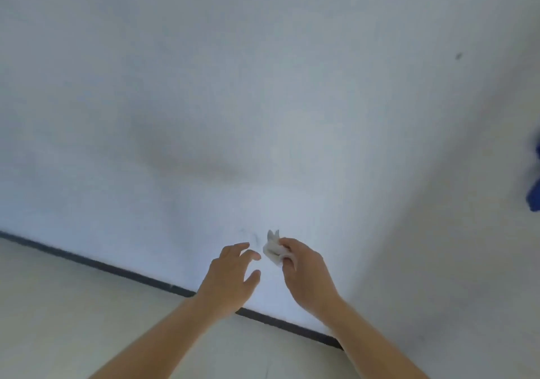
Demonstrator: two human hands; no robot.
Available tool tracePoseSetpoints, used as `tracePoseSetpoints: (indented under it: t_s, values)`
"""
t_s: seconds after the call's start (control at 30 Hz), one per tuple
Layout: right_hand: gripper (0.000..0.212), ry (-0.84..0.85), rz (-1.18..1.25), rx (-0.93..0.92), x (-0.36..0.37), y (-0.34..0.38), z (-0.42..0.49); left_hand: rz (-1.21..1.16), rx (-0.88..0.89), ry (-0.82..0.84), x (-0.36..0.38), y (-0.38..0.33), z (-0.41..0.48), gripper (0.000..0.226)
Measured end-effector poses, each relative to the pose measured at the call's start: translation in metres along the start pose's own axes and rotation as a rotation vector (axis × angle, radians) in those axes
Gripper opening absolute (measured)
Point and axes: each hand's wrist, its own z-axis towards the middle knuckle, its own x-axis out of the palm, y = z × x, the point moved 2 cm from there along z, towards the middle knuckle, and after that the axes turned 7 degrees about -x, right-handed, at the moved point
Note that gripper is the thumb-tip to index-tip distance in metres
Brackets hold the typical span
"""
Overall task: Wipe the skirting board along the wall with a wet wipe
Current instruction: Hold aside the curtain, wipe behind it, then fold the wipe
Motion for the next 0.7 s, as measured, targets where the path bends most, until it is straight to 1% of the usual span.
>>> tracePoseSetpoints:
  t_s: [0.13, 0.27, 0.4, 0.53, 0.6, 0.7]
  values:
    - [0.026, 0.110, 0.051, -0.262, 0.061, 0.115, 0.034, -0.104, -0.261, -0.157, -0.092, 0.111, -0.055, 0.033]
    - [0.022, 0.246, 0.097, -0.437, 0.165, 0.227, 0.053, -0.257, -0.505, -0.352, -0.167, 0.224, -0.123, 0.029]
    - [0.025, 0.408, 0.154, -0.566, 0.287, 0.350, 0.052, -0.410, -0.707, -0.498, -0.226, 0.333, -0.204, 0.026]
    - [0.031, 0.543, 0.208, -0.701, 0.402, 0.471, 0.033, -0.479, -0.867, -0.633, -0.281, 0.438, -0.286, 0.024]
    - [0.030, 0.605, 0.237, -0.746, 0.455, 0.518, 0.023, -0.507, -0.943, -0.709, -0.305, 0.484, -0.321, 0.022]
    - [0.028, 0.652, 0.256, -0.812, 0.522, 0.577, 0.013, -0.621, -1.041, -0.821, -0.330, 0.544, -0.362, 0.016]
